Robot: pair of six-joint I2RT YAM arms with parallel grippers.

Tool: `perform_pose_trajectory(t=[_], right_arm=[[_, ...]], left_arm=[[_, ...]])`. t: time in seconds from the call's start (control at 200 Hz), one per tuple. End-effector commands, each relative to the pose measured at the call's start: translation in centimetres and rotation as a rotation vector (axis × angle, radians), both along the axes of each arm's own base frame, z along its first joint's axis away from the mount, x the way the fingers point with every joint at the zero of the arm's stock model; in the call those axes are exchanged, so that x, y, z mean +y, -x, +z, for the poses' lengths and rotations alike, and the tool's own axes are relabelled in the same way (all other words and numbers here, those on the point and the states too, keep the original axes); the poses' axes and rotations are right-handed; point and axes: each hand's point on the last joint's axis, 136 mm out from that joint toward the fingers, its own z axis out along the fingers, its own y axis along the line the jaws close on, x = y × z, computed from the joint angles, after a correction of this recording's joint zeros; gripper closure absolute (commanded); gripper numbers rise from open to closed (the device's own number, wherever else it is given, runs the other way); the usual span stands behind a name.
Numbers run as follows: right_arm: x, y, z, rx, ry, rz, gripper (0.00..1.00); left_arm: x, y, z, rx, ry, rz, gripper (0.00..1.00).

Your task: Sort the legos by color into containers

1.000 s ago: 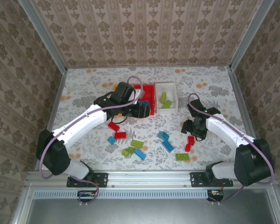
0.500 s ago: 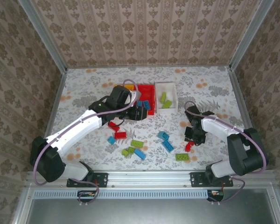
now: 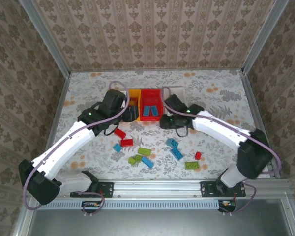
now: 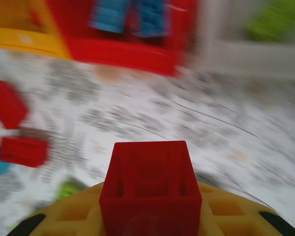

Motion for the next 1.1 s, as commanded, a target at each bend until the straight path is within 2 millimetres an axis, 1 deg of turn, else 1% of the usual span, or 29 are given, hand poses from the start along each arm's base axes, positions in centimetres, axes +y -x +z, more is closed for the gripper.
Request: perform_pose_trajectory(t=[0.0, 0.065, 0.17, 0.21, 0.235, 0.245, 0.355, 0.38, 0.395, 0.4, 0.435, 0.515, 0.585, 0.66, 0.72, 0.855, 0.985, 1.095], right_arm=[[6.3, -2.4, 1.0, -0.02, -0.108, 0.098, 0.81], [8.8, -4.0, 1.4, -0.014, -0.154, 0.11, 0.81], [11.5, -6.5, 1.1, -0.002, -0.191, 0.098, 0.81], [12.3, -7.4, 0.9, 0.005, -0.193, 0.092, 0.81], [12.9, -8.1, 1.1, 0.0, -0.201, 0.091, 0.81], [13.0, -8.1, 0.7, 0.013, -0.191, 0.089, 0.81], [14.3, -10.0, -0.9, 0.057, -0.178, 0.049, 0.81], [14.5, -10.4, -1.5, 0.072, -0.177, 0.035, 0.81], [14.6, -10.7, -1.7, 0.076, -0.18, 0.026, 0.81], [14.6, -10.7, -1.4, 0.074, -0.185, 0.026, 0.81], [14.9, -11.1, -2.1, 0.088, -0.188, 0.011, 0.81], [15.5, -12.0, -2.8, 0.094, -0.195, -0.009, 0.81], [15.9, -12.4, -3.4, 0.106, -0.188, -0.021, 0.81], [16.3, -12.7, -4.1, 0.126, -0.189, -0.026, 0.8], [16.5, -12.7, -4.8, 0.144, -0.187, -0.029, 0.76], [16.3, -12.8, -5.9, 0.165, -0.165, -0.048, 0.67], [16.3, -12.8, -6.3, 0.174, -0.164, -0.054, 0.63], [16.2, -12.8, -5.9, 0.169, -0.161, -0.053, 0.57]], left_arm=[[4.4, 0.3, -0.1, 0.008, -0.099, 0.165, 0.44], [5.1, 0.6, -0.1, 0.008, -0.097, 0.185, 0.43], [6.0, 1.0, -0.1, 0.005, -0.083, 0.204, 0.43], [6.2, 1.1, -0.1, 0.006, -0.077, 0.207, 0.43], [6.3, 1.3, -0.3, 0.01, -0.075, 0.208, 0.43], [6.3, 1.3, -0.3, 0.011, -0.073, 0.209, 0.43], [6.7, 1.8, -0.5, 0.021, -0.059, 0.209, 0.44], [6.8, 1.9, -0.4, 0.018, -0.054, 0.21, 0.44], [6.8, 1.8, -0.4, 0.016, -0.053, 0.211, 0.44], [6.8, 1.9, -0.4, 0.014, -0.052, 0.212, 0.44], [6.9, 2.0, -0.2, 0.006, -0.044, 0.212, 0.43], [6.8, 2.2, 0.6, -0.032, -0.01, 0.189, 0.42], [6.7, 2.4, 1.1, -0.06, 0.015, 0.174, 0.42], [6.9, 2.7, 1.3, -0.07, 0.022, 0.17, 0.41], [7.1, 2.8, 1.3, -0.066, 0.015, 0.17, 0.42], [7.2, 2.9, 1.6, -0.073, 0.013, 0.161, 0.41], [7.2, 2.8, 1.7, -0.07, 0.013, 0.156, 0.41], [7.2, 2.8, 1.6, -0.067, 0.017, 0.153, 0.41]])
